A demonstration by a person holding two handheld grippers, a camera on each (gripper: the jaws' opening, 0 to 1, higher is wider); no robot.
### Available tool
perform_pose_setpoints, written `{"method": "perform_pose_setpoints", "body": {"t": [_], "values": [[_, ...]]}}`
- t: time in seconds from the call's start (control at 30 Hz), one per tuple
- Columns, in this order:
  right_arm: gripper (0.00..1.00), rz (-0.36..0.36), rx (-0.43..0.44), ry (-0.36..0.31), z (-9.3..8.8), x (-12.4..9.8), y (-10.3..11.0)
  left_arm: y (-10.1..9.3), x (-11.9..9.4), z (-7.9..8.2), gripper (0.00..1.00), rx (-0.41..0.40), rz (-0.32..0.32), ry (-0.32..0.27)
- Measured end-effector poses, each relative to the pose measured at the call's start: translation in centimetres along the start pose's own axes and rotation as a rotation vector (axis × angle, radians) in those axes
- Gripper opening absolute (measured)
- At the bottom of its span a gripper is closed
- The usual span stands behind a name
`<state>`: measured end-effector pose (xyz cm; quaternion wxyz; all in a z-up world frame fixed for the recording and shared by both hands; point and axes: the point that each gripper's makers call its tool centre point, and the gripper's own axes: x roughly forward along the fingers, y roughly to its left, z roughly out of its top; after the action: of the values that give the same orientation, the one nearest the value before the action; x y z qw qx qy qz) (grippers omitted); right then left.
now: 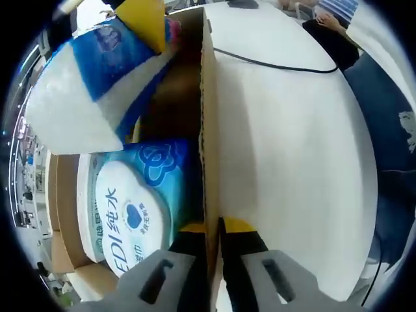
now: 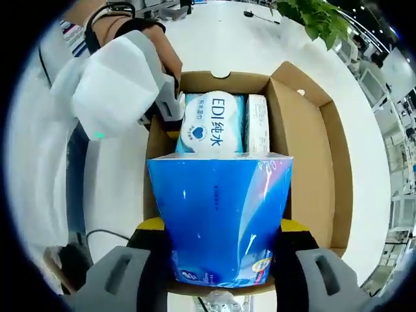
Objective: Operate the shoe box by opening the lid, removing the specified soft item, and placing it in the target area until the item is outside and the box remains undamaged.
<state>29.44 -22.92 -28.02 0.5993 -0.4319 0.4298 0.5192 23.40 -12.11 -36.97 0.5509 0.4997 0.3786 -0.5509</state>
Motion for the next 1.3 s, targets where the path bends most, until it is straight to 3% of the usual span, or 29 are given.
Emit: {"method": "perform_pose_setpoints", "body": {"t": [0.27, 0.57, 0.67, 0.87, 1.13, 1.3], "values": [[0.61, -0.02, 0.02, -0.027, 1.1, -1.8, 0.3, 0.0, -0.1, 0.0, 0.01, -0.001, 0.001, 0.001], [0.61, -0.042, 0.017, -0.024, 1.0, -3.6, 0.3, 0.0, 0.0, 0.0, 0.01, 0.007, 0.011, 0.0], [0.61, -0.073, 0.059, -0.054, 1.2, -4.8, -0.2, 0.0, -0.1, 0.0, 0.01, 0.006, 0.009, 0.0], [0.61, -0.092, 0.067, -0.054, 0.8, -6.6, 0.0, -0.1, -0.2, -0.1, 0.01, 0.021, 0.012, 0.001], [0.61, -0.09, 0.071, -0.041, 0.1, -7.3, 1.0, -0.2, -0.2, -0.2, 0.01, 0.02, 0.009, 0.0], [0.61, -0.097, 0.098, -0.03, -1.2, -8.4, 1.5, -0.2, -0.3, -0.2, 0.02, 0.013, 0.011, 0.001]]}}
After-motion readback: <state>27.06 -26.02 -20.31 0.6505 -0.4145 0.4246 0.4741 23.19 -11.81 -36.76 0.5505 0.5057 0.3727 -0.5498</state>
